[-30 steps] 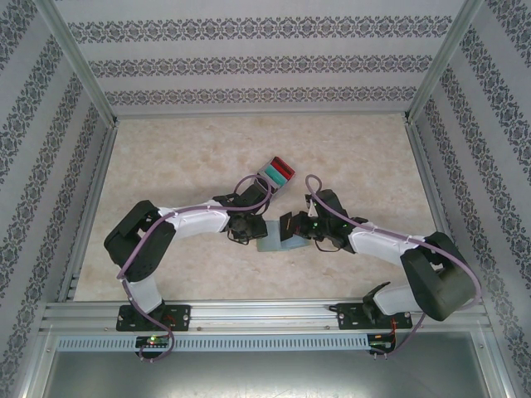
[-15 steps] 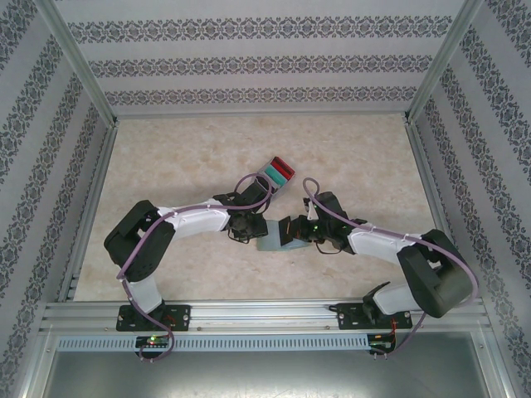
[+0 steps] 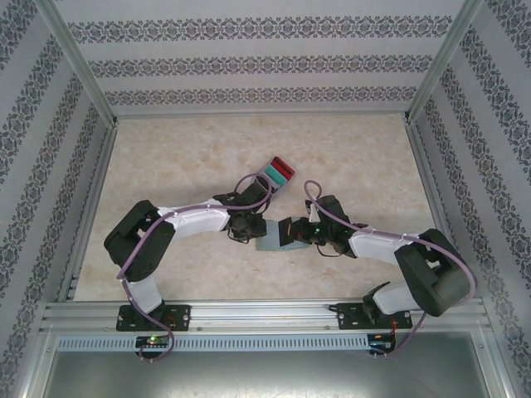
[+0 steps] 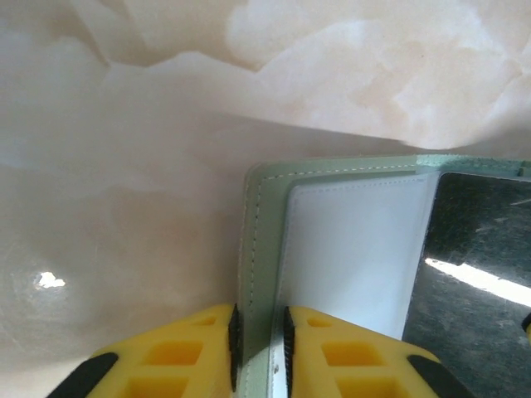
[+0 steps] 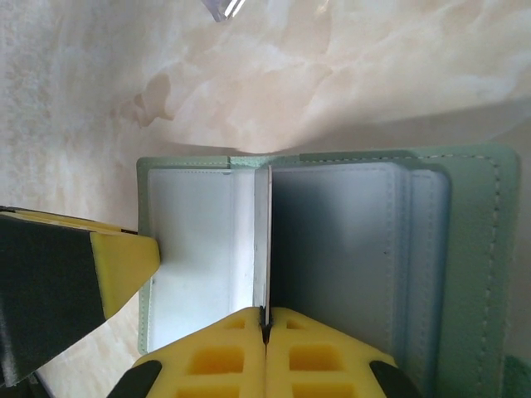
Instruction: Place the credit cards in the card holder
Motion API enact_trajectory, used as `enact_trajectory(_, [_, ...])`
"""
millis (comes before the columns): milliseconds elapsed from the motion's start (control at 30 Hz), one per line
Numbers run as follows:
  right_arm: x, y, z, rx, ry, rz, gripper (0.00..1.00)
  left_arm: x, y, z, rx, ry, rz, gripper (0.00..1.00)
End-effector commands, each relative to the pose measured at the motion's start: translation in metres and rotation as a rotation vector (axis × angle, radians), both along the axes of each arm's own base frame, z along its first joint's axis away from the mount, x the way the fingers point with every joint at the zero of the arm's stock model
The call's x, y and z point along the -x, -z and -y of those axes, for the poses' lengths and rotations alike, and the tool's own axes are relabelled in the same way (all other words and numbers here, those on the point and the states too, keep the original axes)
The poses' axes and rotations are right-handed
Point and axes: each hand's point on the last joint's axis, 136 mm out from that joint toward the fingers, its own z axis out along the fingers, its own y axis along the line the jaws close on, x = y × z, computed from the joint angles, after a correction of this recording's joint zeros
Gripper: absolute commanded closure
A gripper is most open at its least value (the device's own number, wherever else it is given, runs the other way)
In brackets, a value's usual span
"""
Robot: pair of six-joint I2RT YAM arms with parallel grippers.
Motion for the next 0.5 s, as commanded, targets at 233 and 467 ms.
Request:
enact_trajectory(233, [0.002, -0.02, -0.008, -0.053, -0.025, 0.054, 0.96, 0.004, 0.013, -0.01, -0.054, -0.006, -0.029, 0.79])
enact_trajectory(467, [0.003, 0.005, -0.013, -0.047, -0.037, -0.014, 0.97, 0.004, 0.014, -0.009, -0.054, -0.005, -0.032, 0.79])
